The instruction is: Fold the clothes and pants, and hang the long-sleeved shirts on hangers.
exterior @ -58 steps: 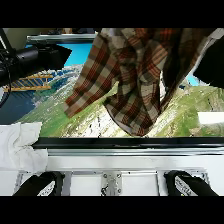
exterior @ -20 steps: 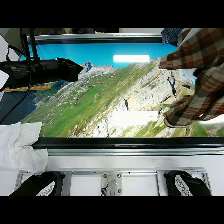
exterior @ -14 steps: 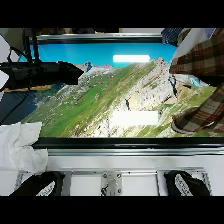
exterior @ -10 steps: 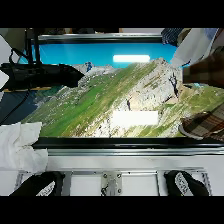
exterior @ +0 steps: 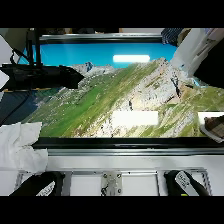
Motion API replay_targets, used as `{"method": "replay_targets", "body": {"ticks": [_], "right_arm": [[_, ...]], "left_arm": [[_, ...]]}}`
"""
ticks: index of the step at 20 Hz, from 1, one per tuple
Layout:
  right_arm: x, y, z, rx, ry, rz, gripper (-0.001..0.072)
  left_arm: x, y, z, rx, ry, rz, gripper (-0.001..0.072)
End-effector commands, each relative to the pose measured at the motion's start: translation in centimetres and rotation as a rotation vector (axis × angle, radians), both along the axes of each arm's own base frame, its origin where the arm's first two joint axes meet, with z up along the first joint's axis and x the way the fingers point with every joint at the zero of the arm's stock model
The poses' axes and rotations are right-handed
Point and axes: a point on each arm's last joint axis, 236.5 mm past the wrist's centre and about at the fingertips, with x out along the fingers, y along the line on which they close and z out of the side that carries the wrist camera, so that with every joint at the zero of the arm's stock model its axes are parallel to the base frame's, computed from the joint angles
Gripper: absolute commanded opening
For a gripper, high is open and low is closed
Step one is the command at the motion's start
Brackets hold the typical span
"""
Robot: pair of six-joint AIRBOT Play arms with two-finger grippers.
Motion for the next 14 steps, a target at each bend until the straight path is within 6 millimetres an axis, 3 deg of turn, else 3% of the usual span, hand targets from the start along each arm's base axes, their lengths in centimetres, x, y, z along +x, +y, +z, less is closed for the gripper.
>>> {"method": "replay_targets", "body": {"ticks": [1, 5, 14], "right_arm": [[0.3, -2.0, -0.6, 0.007, 0.031, -0.027, 0.0019], [1.0, -3.2, -1.5, 0.031, 0.046, -0.016, 0.002], [4.5, -2.7, -3.6, 0.035, 0.151, 0.08, 0.0021]], "left_arm": [[-0.4, 0.0, -0.4, 0.009, 0.021, -0.01, 0.002], [-0.5, 0.0, -0.5, 0.012, 0.026, -0.013, 0.002], [-0.5, 0.0, -0.5, 0.011, 0.026, -0.012, 0.002]]}}
